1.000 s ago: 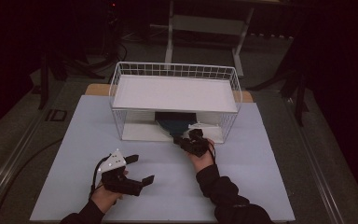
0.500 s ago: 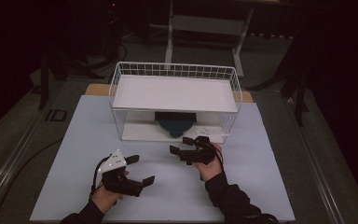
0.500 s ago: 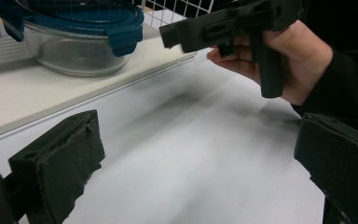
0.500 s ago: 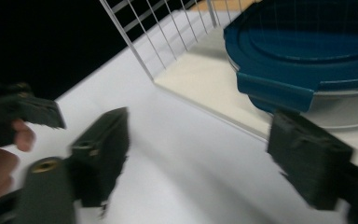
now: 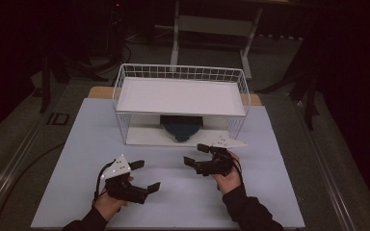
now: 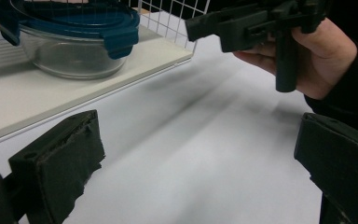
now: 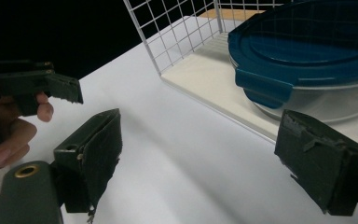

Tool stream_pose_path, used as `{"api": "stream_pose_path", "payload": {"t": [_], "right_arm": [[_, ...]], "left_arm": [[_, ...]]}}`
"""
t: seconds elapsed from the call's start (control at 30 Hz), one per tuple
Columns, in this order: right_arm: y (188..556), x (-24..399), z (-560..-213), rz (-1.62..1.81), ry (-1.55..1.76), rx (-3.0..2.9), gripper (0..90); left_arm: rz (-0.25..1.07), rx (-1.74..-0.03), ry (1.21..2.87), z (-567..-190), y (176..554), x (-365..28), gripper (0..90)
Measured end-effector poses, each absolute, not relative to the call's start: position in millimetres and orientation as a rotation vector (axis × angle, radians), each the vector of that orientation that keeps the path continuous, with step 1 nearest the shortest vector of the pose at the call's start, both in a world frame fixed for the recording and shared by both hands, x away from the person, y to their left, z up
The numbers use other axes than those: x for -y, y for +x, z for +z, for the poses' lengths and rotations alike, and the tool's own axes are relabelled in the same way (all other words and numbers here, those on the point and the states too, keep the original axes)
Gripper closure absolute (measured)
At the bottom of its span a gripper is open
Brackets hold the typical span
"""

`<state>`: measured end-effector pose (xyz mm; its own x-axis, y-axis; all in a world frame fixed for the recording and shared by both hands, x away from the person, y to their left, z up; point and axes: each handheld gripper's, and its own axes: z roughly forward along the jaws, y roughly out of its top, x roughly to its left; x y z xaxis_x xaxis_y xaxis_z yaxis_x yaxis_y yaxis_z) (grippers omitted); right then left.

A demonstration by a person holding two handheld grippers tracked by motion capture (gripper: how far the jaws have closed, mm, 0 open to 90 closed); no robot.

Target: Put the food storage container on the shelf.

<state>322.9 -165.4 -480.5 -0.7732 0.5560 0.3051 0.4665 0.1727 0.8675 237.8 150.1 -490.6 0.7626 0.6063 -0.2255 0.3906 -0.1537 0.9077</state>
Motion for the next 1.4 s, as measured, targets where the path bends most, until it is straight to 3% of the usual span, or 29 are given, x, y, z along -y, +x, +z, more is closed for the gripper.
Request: {"api": "stream_pose_path", "payload": {"t": [0.9,1.4], "right_arm": [[269.9,226.3,-491.3,1.586,1.030,-2.332,14.3],[258.5,255.4,-499.7,1.565,1.010,-2.330,14.6]], "left_arm": [[0.227,-0.762,1.780,-488.7,235.7,-150.9,1.3],[0.239,-0.741,1.791,-488.8,235.3,-150.7,1.3]]}}
